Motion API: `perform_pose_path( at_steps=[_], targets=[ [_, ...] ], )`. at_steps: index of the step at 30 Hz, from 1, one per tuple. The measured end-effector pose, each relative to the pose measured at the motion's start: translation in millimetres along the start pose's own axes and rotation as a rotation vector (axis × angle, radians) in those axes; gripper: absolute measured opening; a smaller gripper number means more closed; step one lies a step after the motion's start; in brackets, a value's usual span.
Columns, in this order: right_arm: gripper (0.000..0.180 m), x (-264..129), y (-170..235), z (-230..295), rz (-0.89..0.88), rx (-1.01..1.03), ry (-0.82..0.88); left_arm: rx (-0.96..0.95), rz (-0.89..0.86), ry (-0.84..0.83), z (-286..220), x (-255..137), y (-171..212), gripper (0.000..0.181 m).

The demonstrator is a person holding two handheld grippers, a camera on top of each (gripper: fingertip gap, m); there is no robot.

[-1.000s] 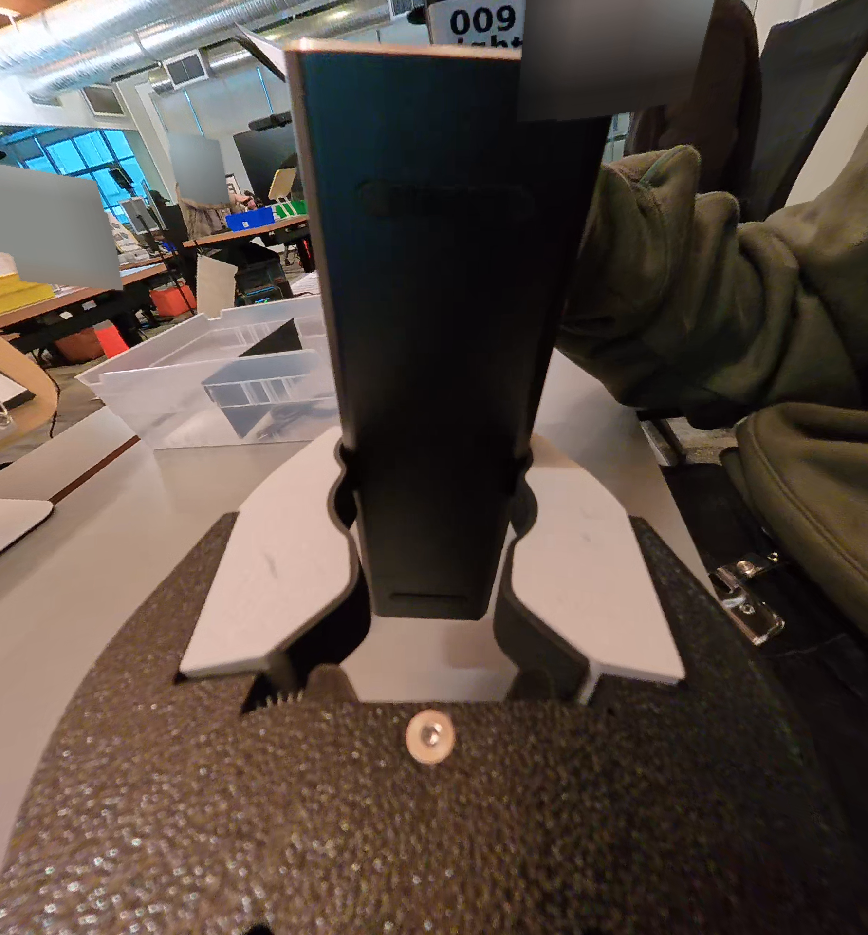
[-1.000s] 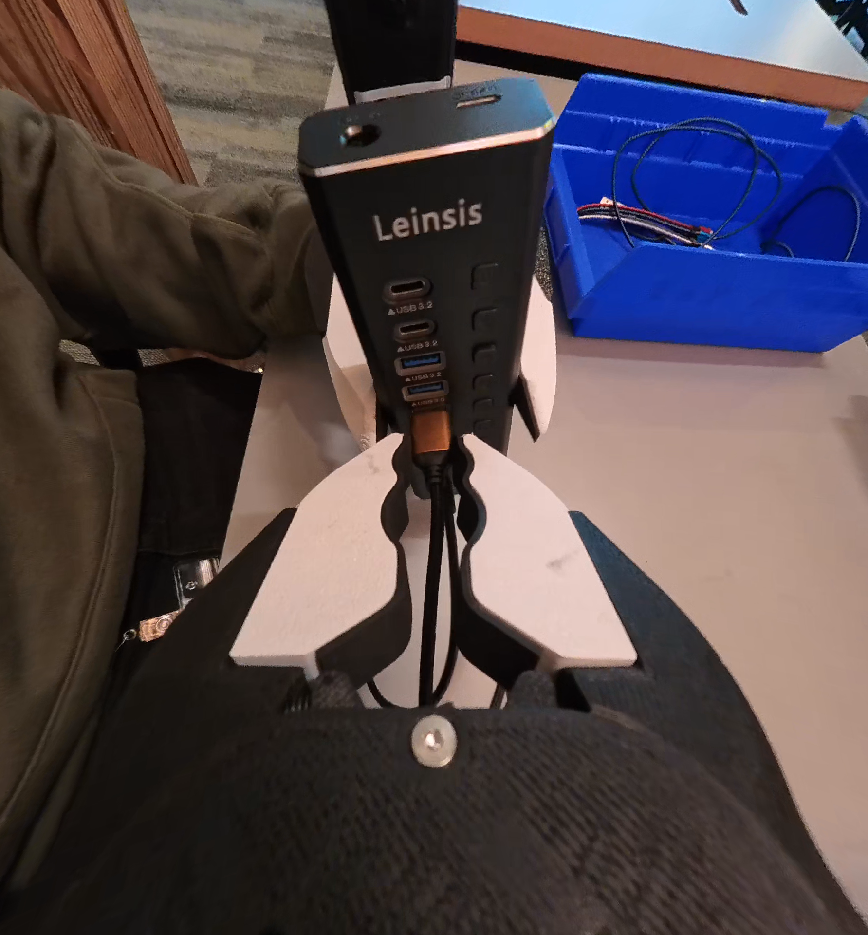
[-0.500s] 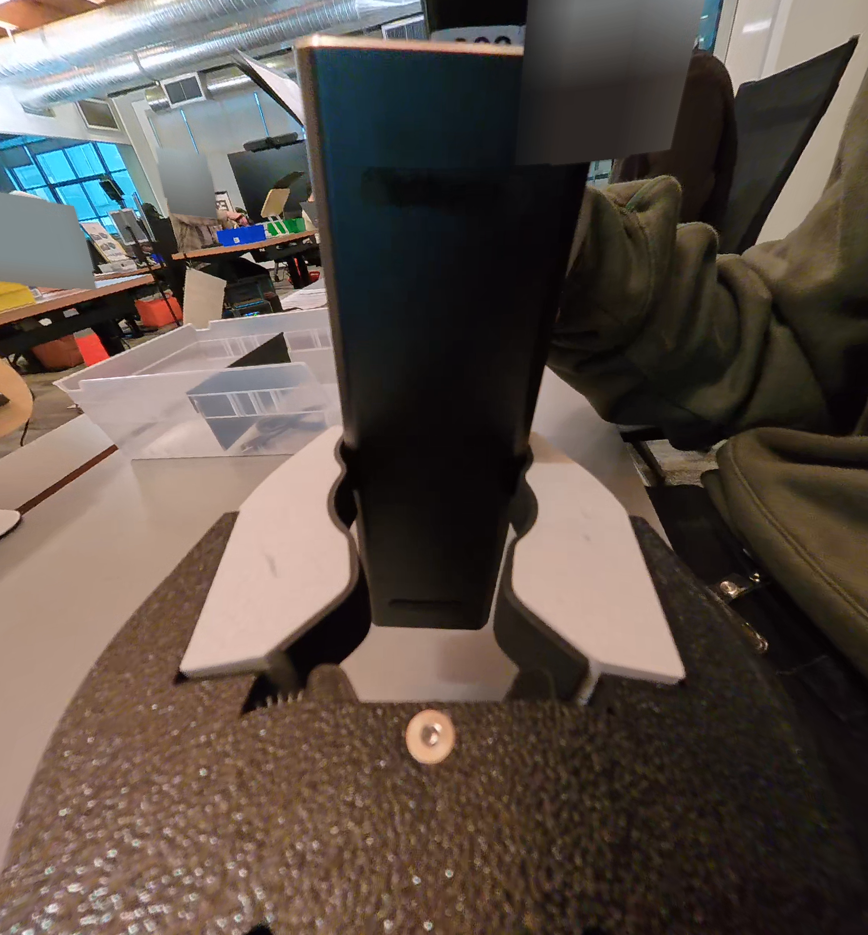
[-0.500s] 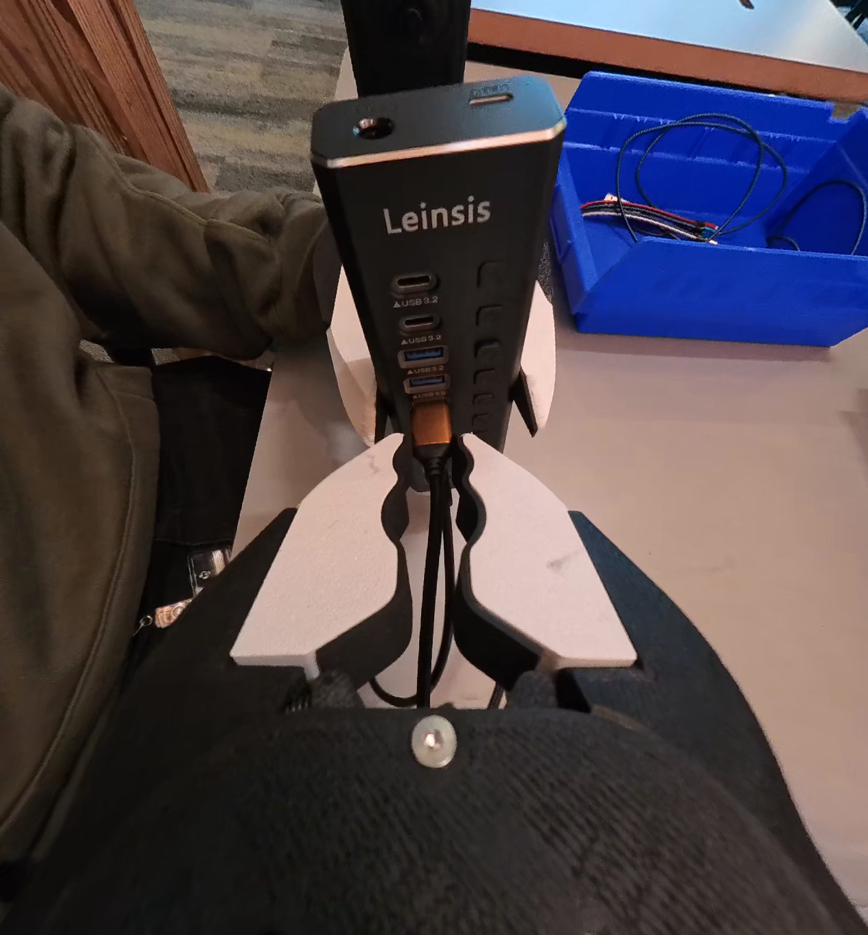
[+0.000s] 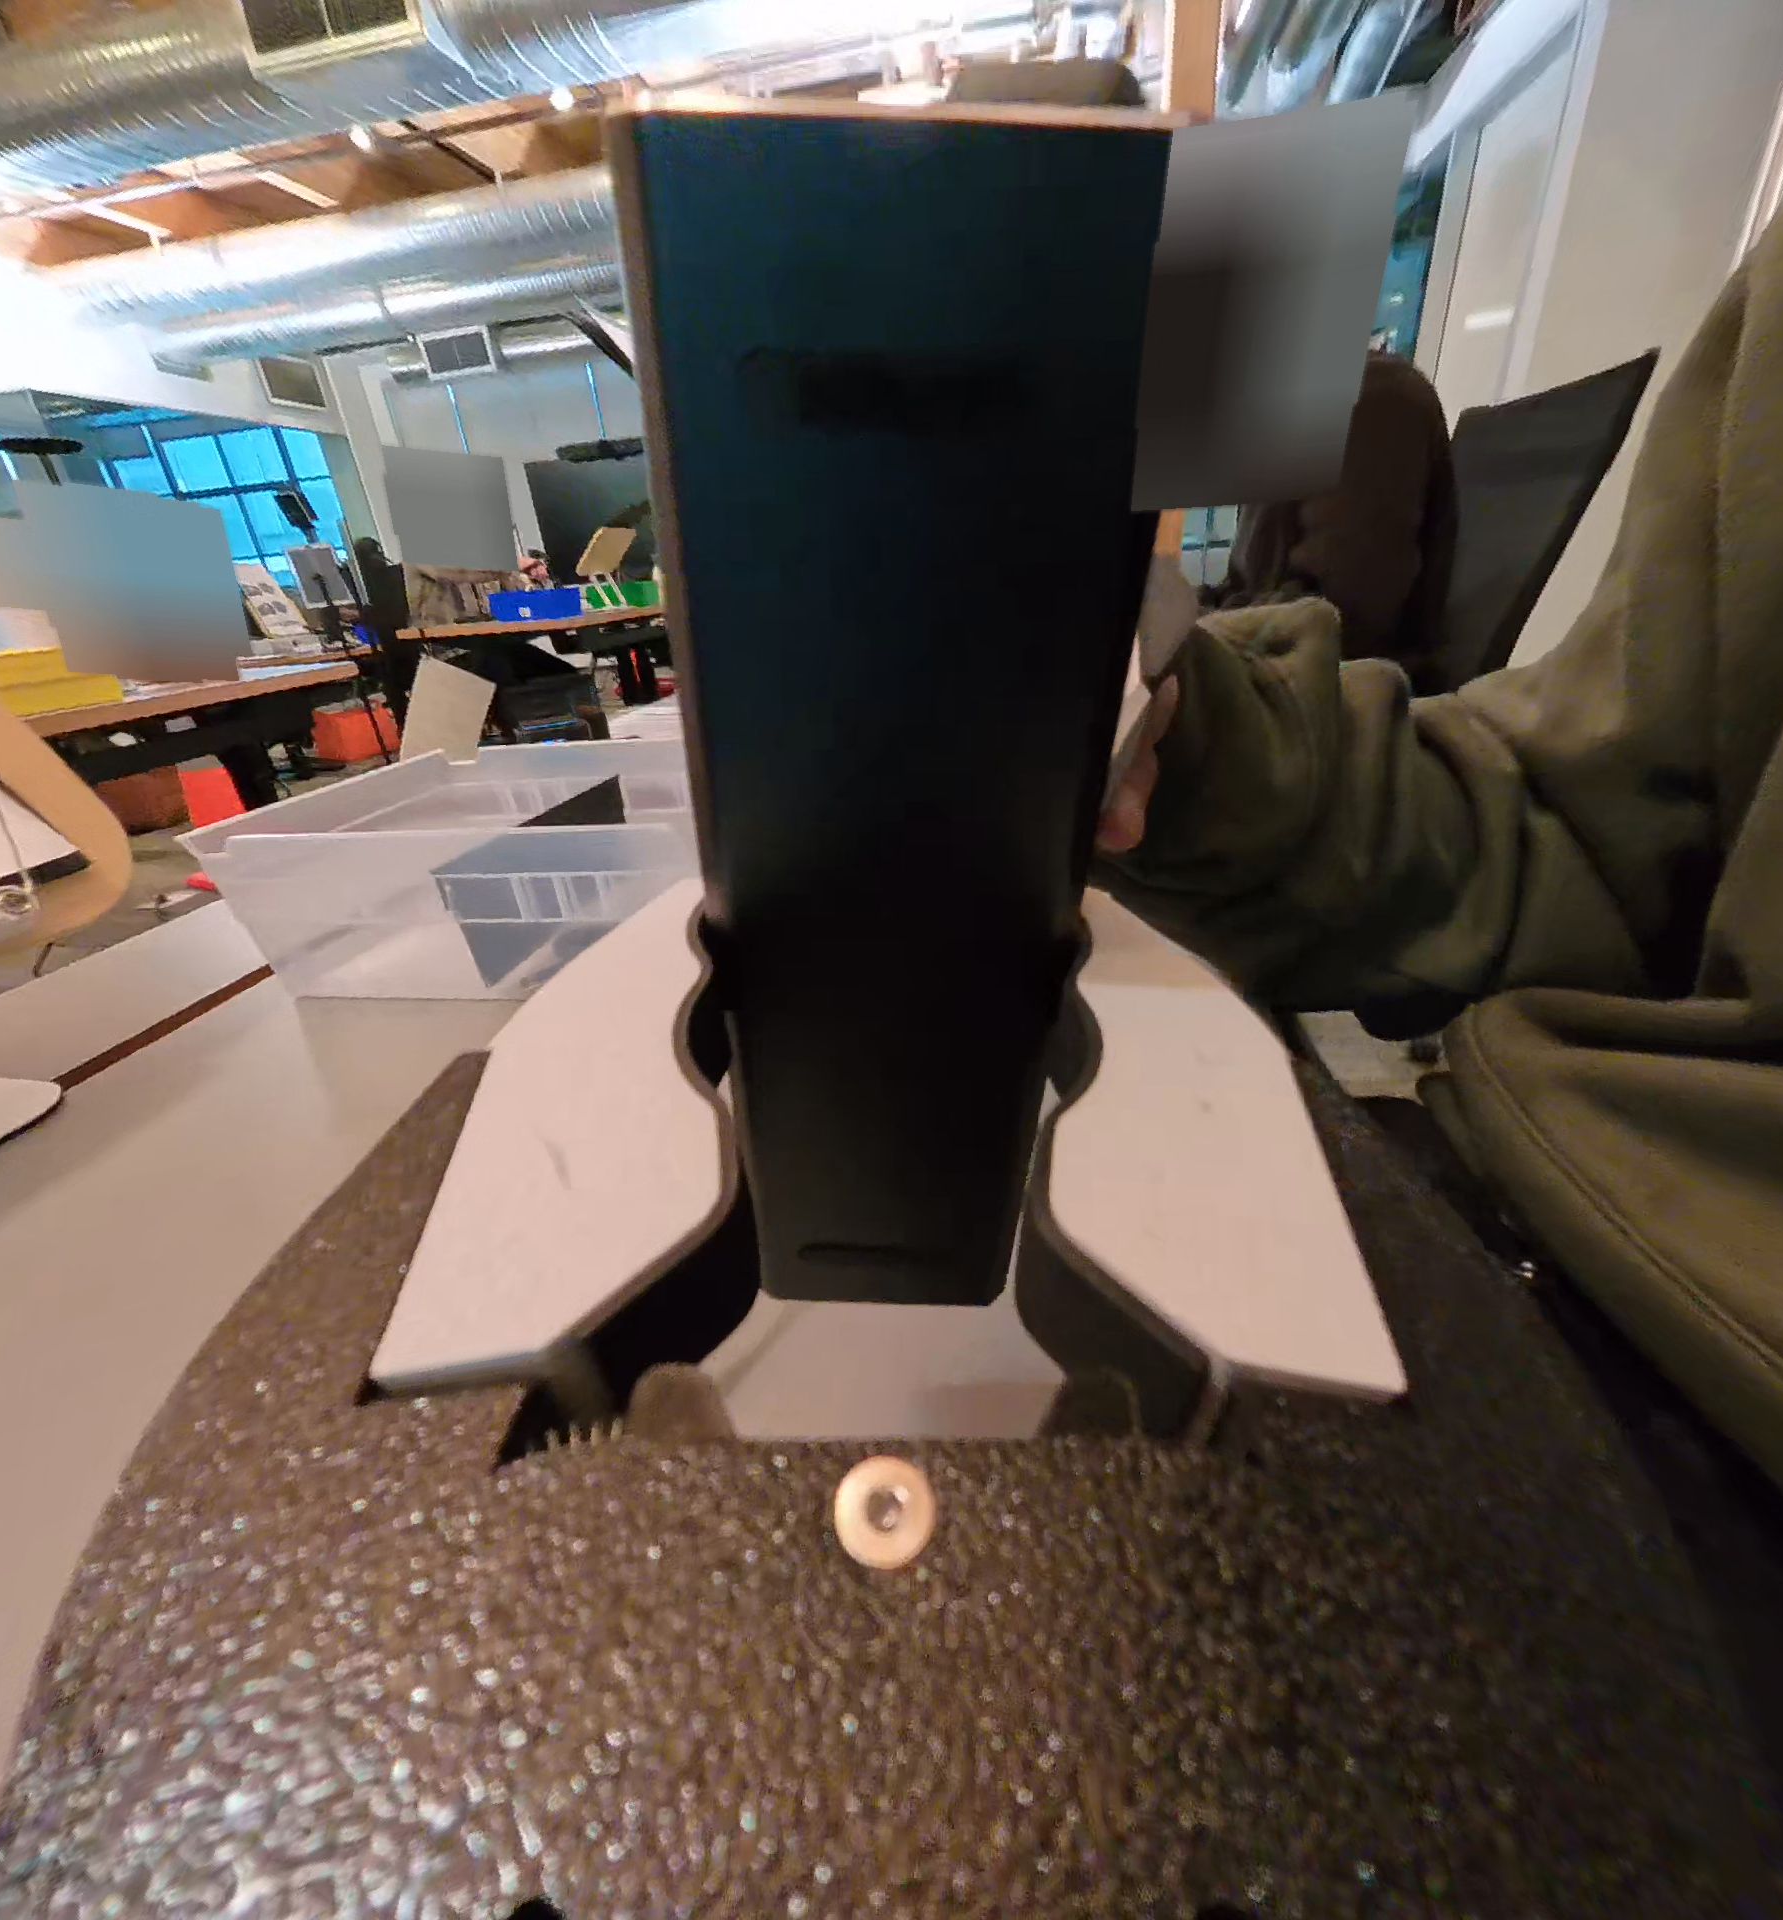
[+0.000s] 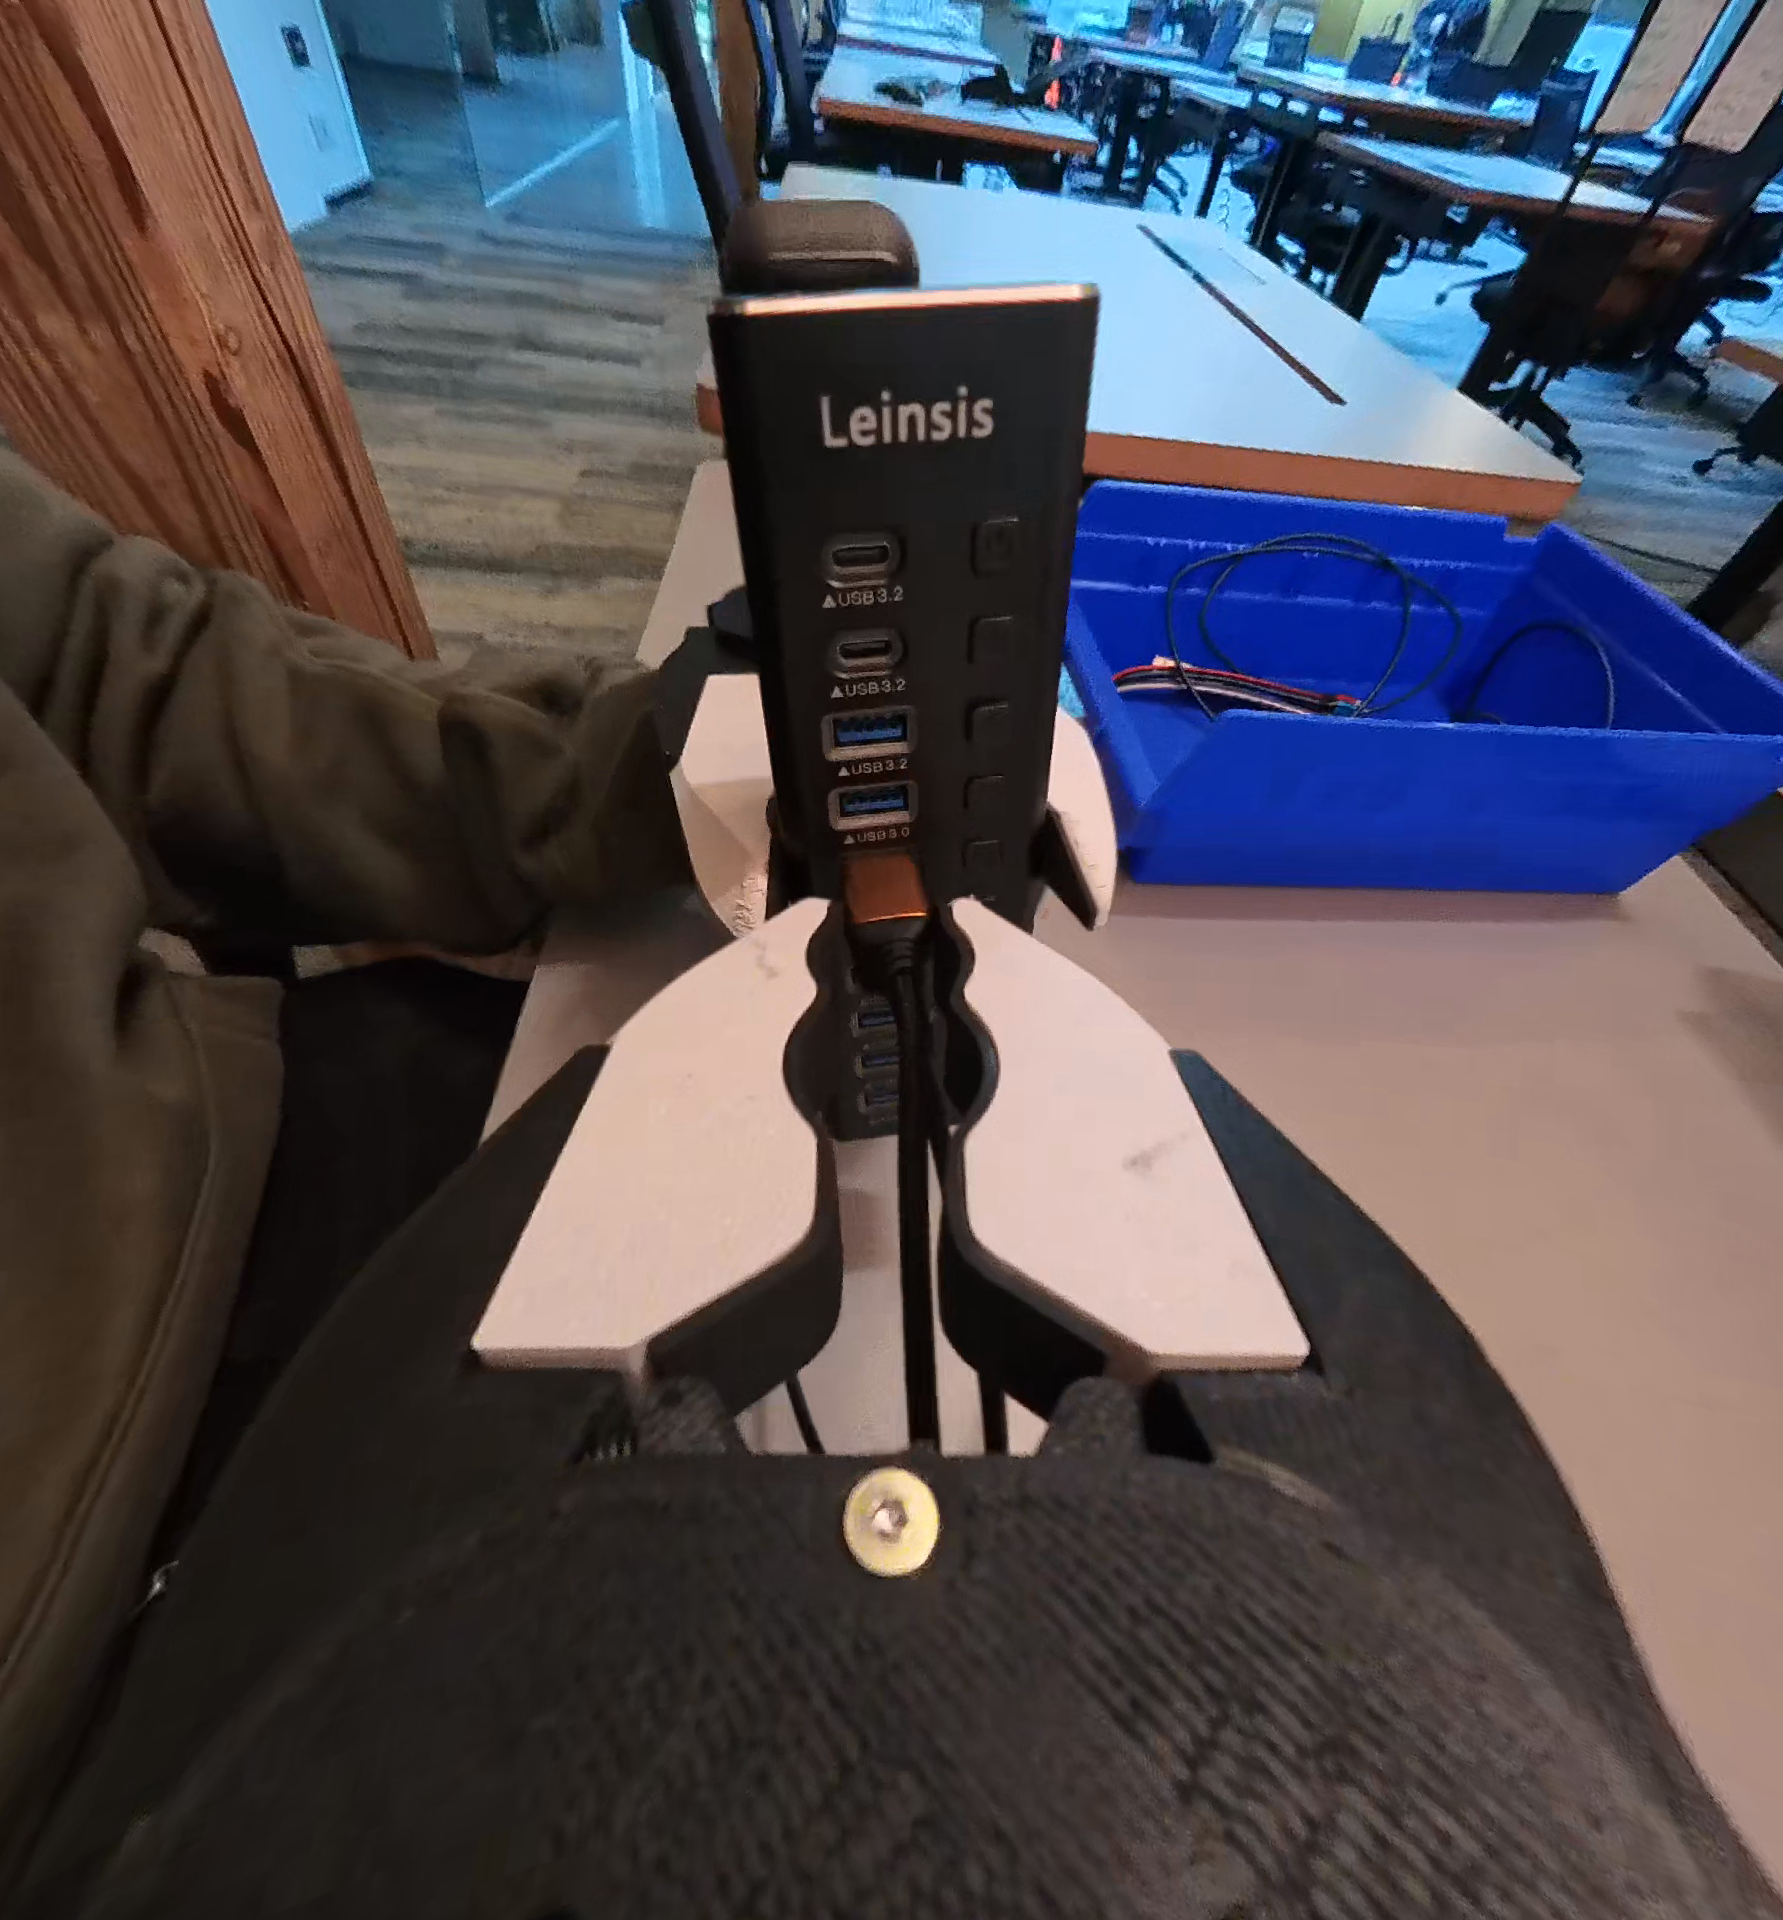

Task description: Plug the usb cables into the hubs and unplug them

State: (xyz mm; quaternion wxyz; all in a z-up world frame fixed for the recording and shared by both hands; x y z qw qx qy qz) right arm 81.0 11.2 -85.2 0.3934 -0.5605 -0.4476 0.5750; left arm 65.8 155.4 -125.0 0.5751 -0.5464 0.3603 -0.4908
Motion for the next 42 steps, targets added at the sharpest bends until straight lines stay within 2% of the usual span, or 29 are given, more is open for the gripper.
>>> perform_pose_path(
  at_steps=[21,37,42],
  targets=[
    [0.017,8,-2,4,-0.094,0.024,-0.035,0.016,-0.041,0.025,-3,-1,-2,0.059],
    [0.016,-4,-9,11,0.114,-0.079,-0.029,0.052,-0.022,0.033,-9,9,-2,0.06],
    [0.016,-7,-8,10,0.104,-0.068,-0.069,0.031,-0.032,0.06,-11,11,-2,0.06]
  ],
)
Point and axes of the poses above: each gripper's, where its closed fingertips meet, x out along the fingers, y out of its underside, z = x × y across the jaws, the point moved 8 cm from there along -x, back along the fingers, and after that the axes turned 4 degrees about x, right-handed, at the moved point
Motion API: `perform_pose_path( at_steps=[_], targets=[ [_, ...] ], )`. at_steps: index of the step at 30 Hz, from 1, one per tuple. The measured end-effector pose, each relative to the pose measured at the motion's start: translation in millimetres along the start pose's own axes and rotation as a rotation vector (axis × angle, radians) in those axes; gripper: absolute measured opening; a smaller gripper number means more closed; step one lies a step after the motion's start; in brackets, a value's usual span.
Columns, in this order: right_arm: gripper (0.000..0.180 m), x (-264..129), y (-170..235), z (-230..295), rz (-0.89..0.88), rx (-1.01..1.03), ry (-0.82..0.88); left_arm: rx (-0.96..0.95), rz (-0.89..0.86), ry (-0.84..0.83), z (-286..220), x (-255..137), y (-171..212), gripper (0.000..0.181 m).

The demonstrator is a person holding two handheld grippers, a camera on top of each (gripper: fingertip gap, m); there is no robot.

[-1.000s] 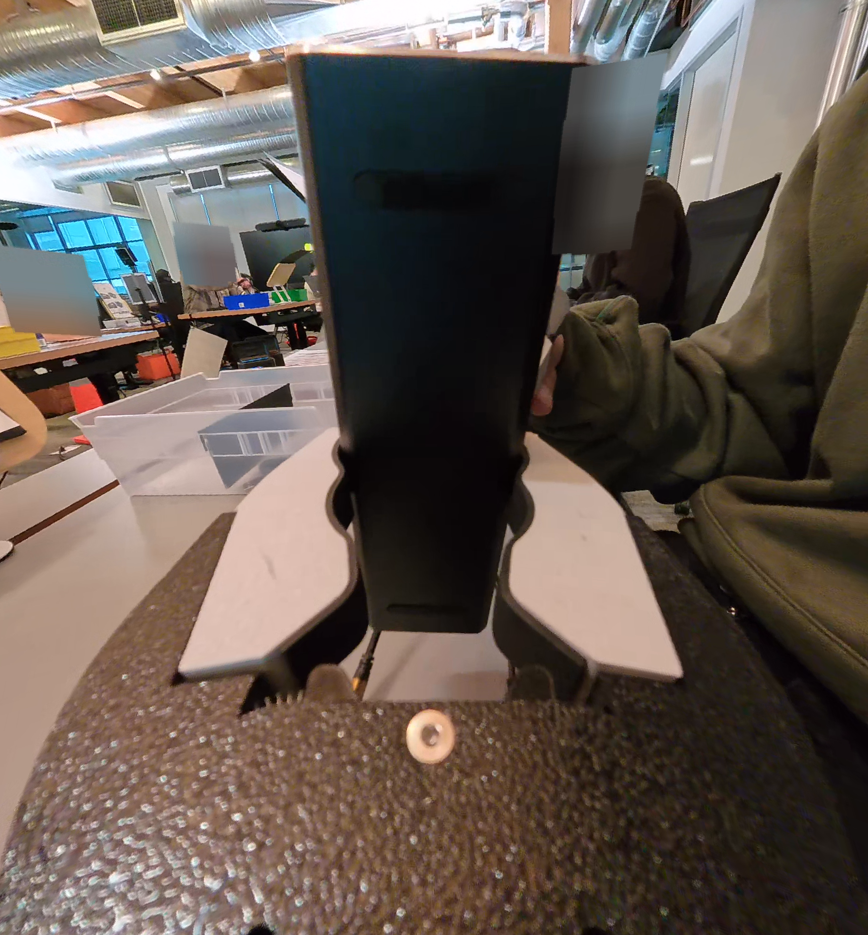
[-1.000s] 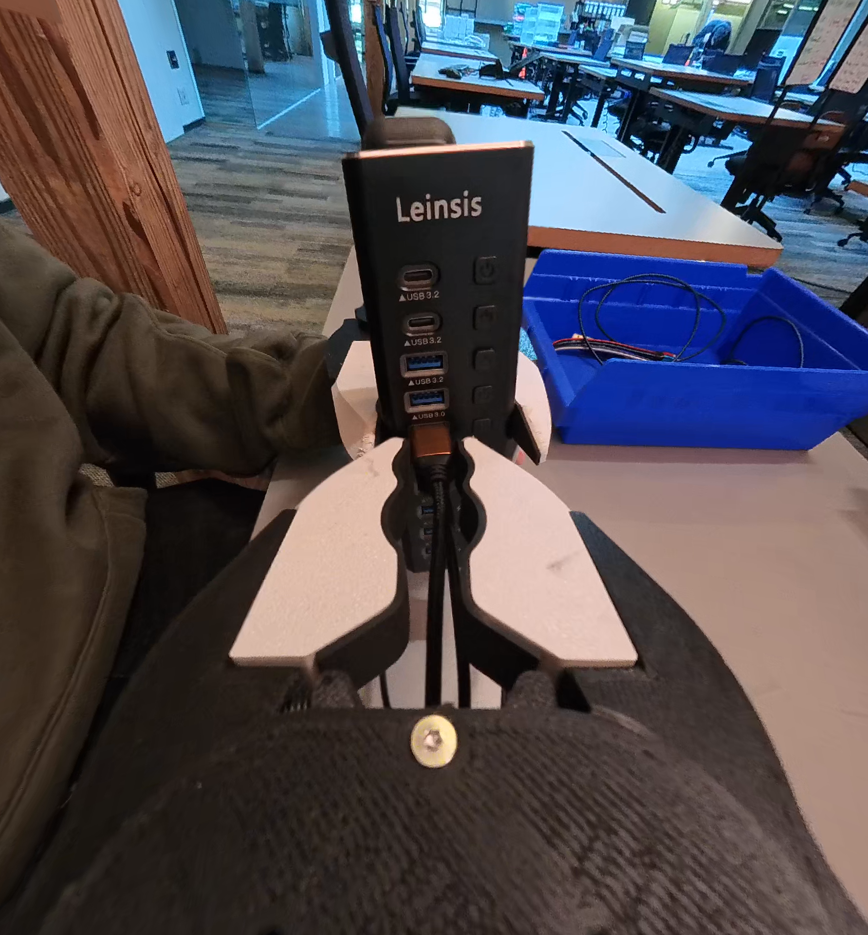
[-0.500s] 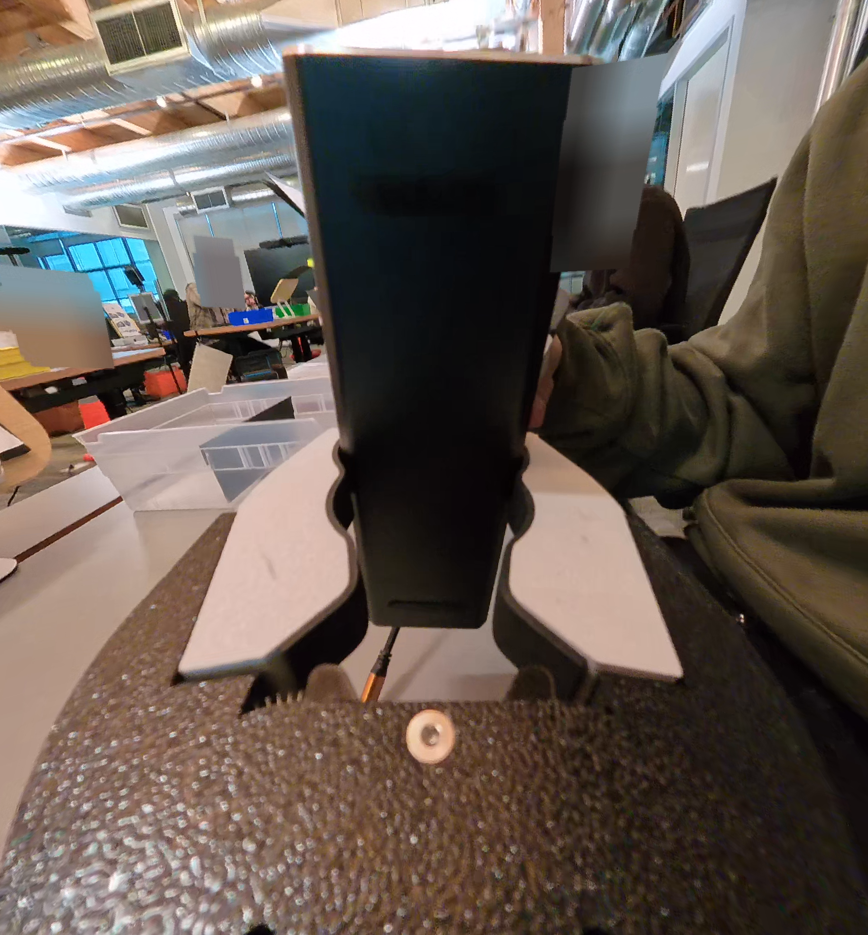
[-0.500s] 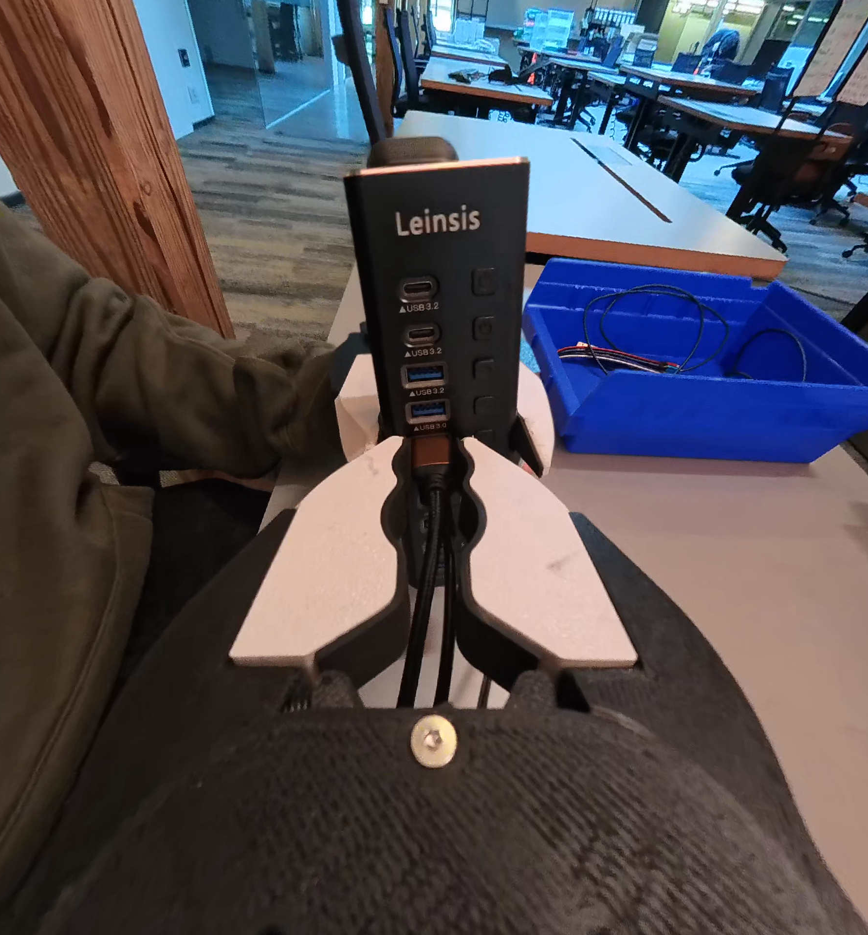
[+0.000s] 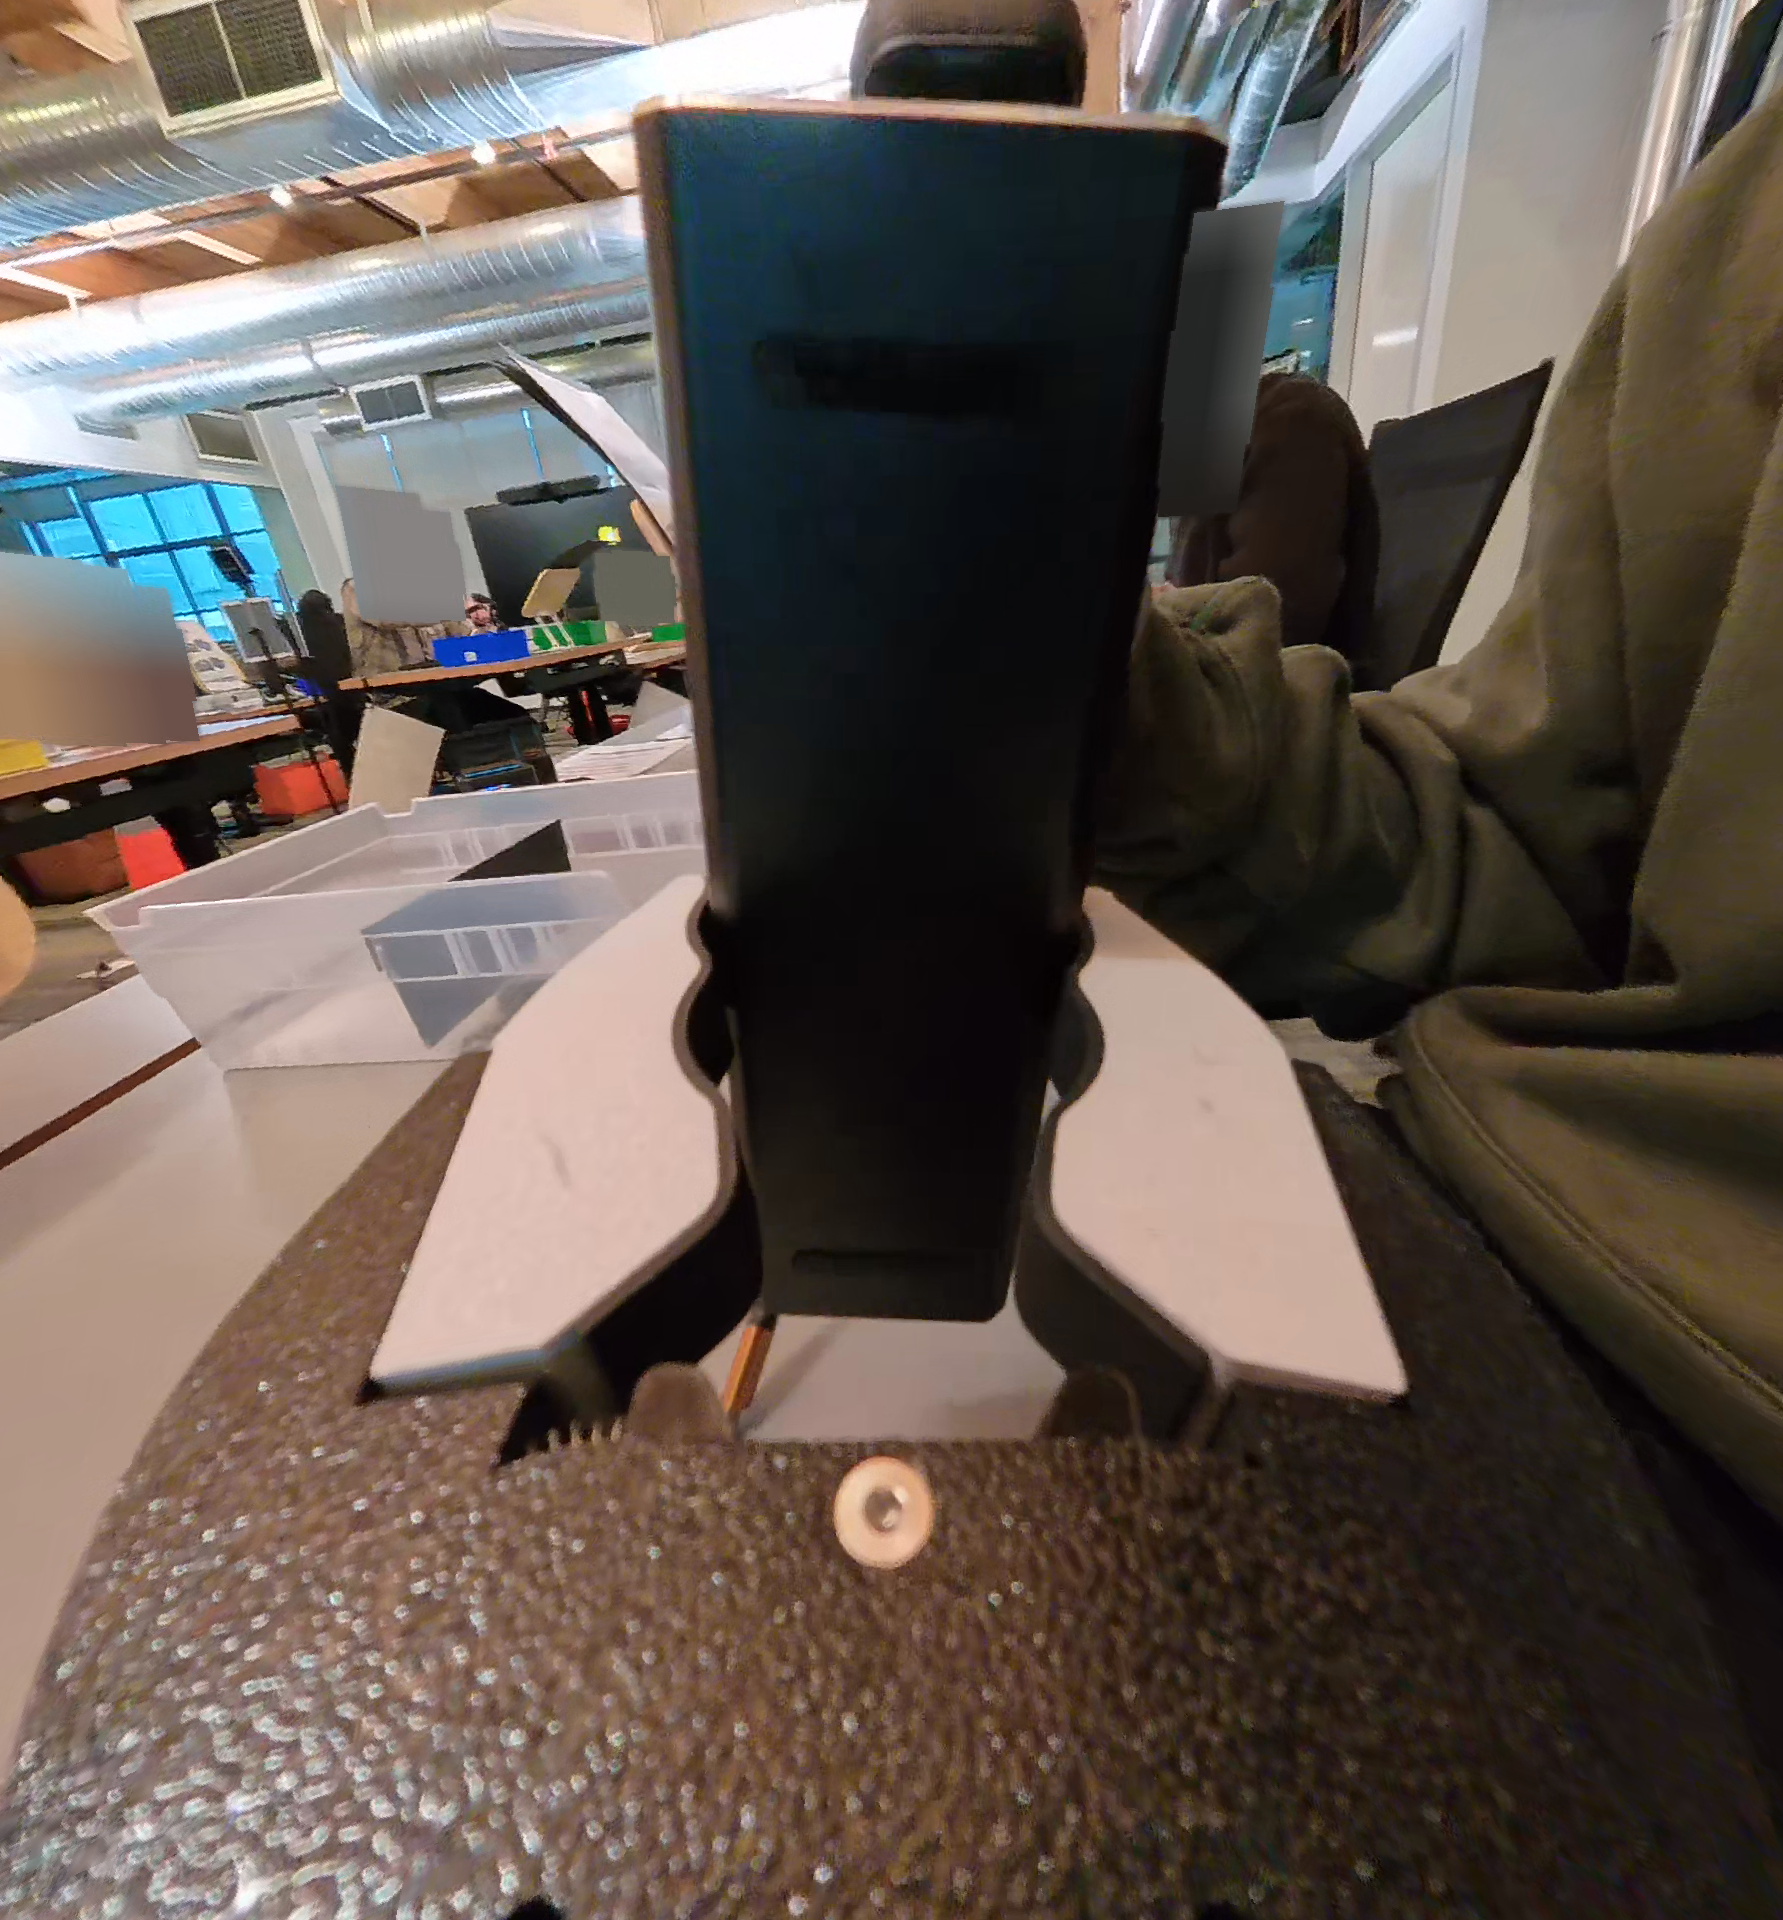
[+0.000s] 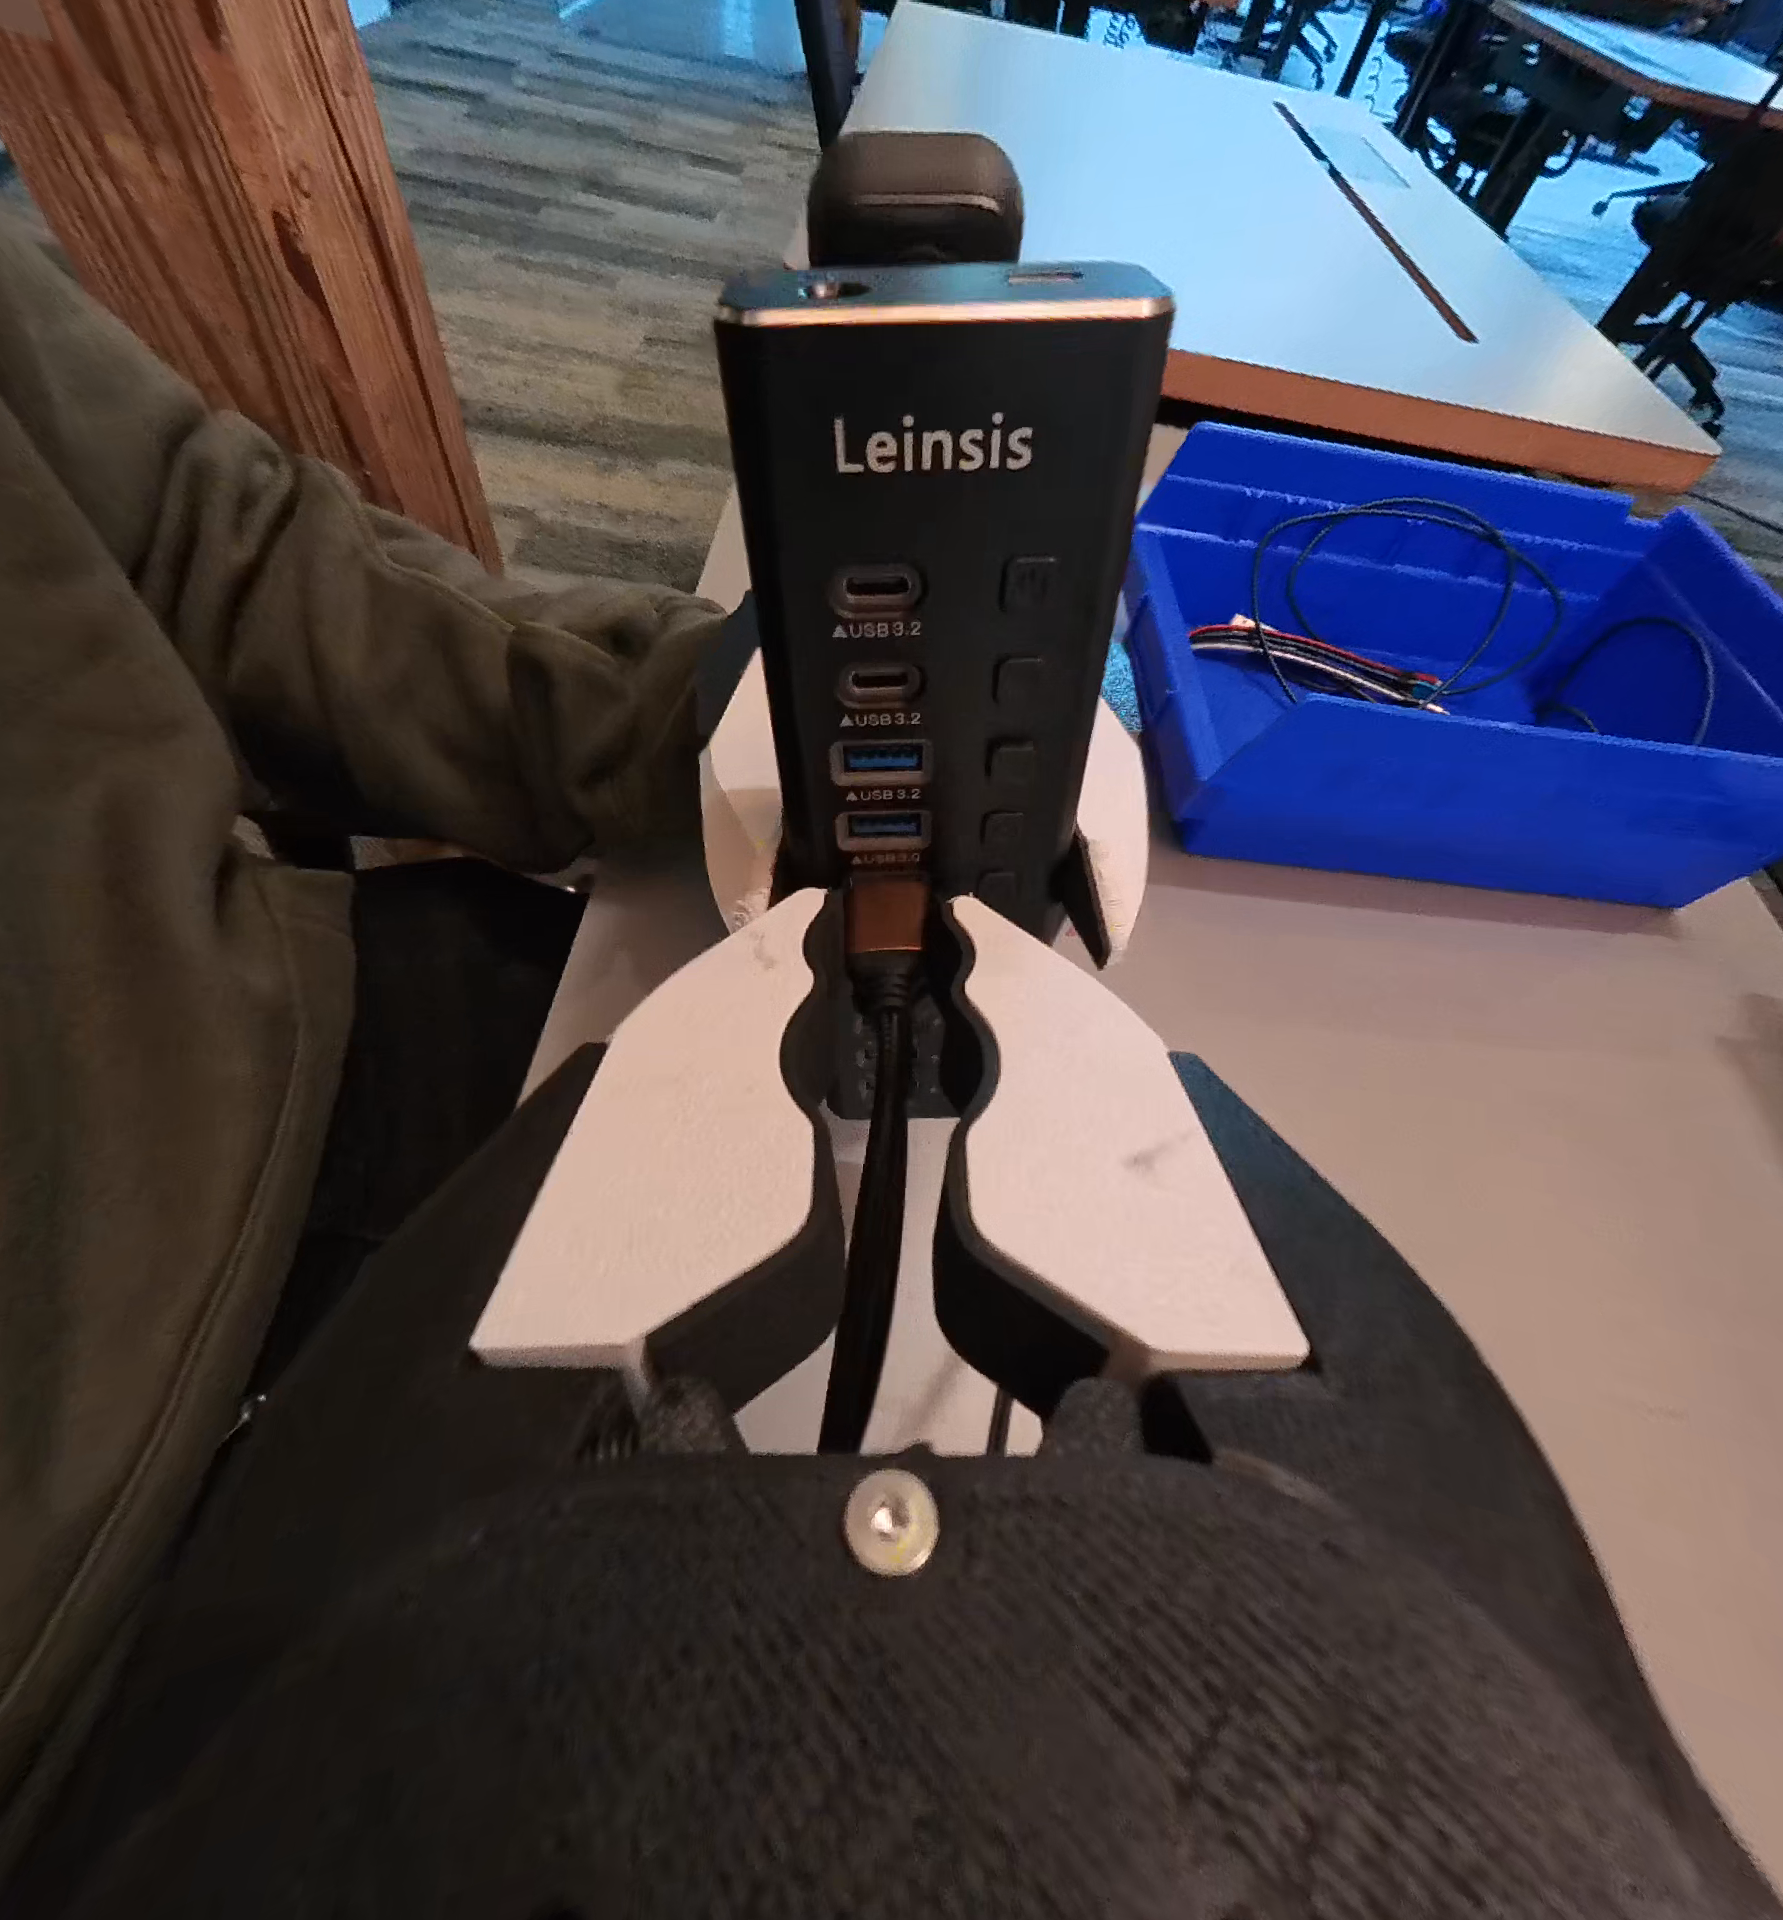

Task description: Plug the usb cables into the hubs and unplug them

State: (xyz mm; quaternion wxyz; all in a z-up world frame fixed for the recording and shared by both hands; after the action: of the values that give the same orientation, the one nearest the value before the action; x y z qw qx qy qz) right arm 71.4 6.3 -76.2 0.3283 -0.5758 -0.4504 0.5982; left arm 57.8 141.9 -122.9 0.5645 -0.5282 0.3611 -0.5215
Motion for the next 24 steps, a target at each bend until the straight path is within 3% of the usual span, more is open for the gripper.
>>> perform_pose_path(
  at_steps=[4,9,12,24],
  targets=[
    [0.016,-1,5,-7,-0.076,0.054,-0.063,-0.025,-0.012,-0.011,1,1,-1,0.059],
    [0.017,4,-2,-1,0.028,0.007,0.068,-0.004,-0.01,-0.036,4,-4,3,0.059],
    [0.017,3,0,-5,0.0,0.092,0.053,0.005,0.008,-0.06,6,-4,0,0.06],
    [0.017,-3,-6,-3,-0.006,0.023,0.086,-0.001,-0.014,-0.065,6,-1,-7,0.06]
  ],
)
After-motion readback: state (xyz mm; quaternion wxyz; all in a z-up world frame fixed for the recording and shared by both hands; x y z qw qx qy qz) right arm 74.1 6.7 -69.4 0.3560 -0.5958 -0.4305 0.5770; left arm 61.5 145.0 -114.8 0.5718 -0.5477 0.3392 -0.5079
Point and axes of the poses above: each gripper's, where its closed fingertips meet, x out along the fingers, y out of its underside, z = x × y across the jaws, the point moved 8 cm from there along -x, back along the fingers, and after that the axes turned 4 degrees about x, right-handed, at the moved point
